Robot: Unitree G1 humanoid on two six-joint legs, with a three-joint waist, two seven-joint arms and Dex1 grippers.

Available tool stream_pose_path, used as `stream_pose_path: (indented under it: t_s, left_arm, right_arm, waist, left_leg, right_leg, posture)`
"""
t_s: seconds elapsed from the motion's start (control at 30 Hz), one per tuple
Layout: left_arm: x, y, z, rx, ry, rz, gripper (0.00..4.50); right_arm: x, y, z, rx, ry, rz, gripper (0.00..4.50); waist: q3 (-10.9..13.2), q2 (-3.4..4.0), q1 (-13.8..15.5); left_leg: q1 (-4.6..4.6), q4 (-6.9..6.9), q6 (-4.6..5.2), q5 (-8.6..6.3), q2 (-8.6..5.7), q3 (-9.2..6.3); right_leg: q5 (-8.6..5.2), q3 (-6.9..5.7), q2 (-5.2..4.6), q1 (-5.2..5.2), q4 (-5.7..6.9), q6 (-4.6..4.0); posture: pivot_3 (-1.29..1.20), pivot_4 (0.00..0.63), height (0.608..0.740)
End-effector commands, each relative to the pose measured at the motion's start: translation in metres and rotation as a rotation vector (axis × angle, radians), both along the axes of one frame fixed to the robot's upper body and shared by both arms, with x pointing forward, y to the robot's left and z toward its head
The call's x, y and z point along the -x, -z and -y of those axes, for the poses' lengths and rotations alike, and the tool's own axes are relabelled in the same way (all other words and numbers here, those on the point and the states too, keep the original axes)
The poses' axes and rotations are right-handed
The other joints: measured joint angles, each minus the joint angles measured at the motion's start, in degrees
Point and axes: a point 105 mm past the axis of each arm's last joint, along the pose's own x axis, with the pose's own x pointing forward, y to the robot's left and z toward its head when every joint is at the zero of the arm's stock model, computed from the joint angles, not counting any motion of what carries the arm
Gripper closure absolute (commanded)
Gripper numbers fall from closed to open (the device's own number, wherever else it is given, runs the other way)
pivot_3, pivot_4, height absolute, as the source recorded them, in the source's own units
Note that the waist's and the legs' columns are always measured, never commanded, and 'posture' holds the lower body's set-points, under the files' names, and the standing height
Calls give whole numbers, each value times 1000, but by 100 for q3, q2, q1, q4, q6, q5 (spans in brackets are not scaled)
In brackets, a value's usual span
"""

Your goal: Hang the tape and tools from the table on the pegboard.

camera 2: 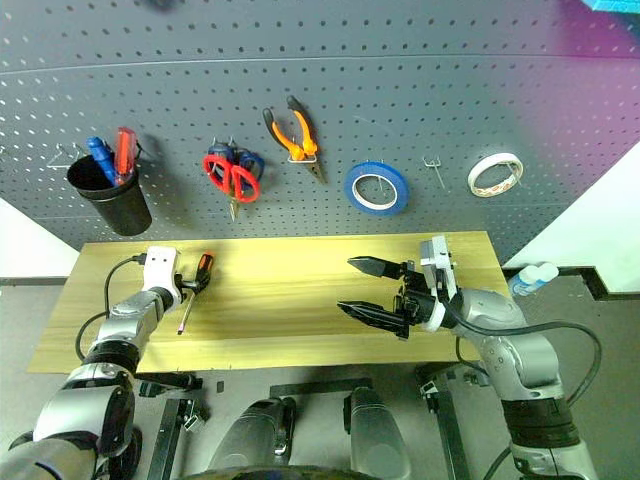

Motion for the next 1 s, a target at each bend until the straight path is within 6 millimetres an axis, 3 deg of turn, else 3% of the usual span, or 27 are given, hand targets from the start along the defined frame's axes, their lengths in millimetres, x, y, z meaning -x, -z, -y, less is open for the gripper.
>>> stream_pose_path:
  t_s: [0.03, 0.27, 0.37, 0.7, 1.0]
  left_arm:
    - [-4, -9, 1, -32, 32, 32, 25]
    - [-2, 1, 8, -28, 36, -12, 25]
    - [0, 7, 9, -16, 27, -36, 580]
    - [2, 11, 14, 57, 23, -51, 3847]
    - [15, 15, 20, 67, 19, -43, 3855]
  right_arm:
    - [5, -11, 1, -11, 0, 38, 0]
    - [7, -14, 3, -13, 13, 35, 0]
    - [7, -15, 4, -8, 18, 37, 0]
    - [2, -17, 5, -5, 29, 56, 0]
    - [-3, -16, 7, -15, 35, 56, 0]
  waist:
    - [39, -2, -2]
    - [103, -8, -6]
    - [103, -8, -7]
    - [103, -8, -66]
    - [101, -6, -129]
  left_leg:
    - [-2, -1, 1, -1, 0, 0]
    - [-41, 2, 2, -2, 0, 1]
    - [-69, 7, 2, -1, -1, 2]
    - [-71, 7, 2, -1, -1, 3]
    - [-71, 7, 2, -1, -1, 3]
  right_leg:
    - [0, 0, -1, -1, 0, 0]
    - [0, 0, -2, -38, 0, 0]
    - [2, 0, -2, -69, 5, 1]
    - [3, 0, -2, -72, 6, 2]
    - [3, 1, -3, -72, 6, 3]
  posture:
    - [-130, 285, 740]
    - [-145, 284, 740]
    - [-146, 282, 740]
    - [-144, 270, 740]
    - [-133, 262, 740]
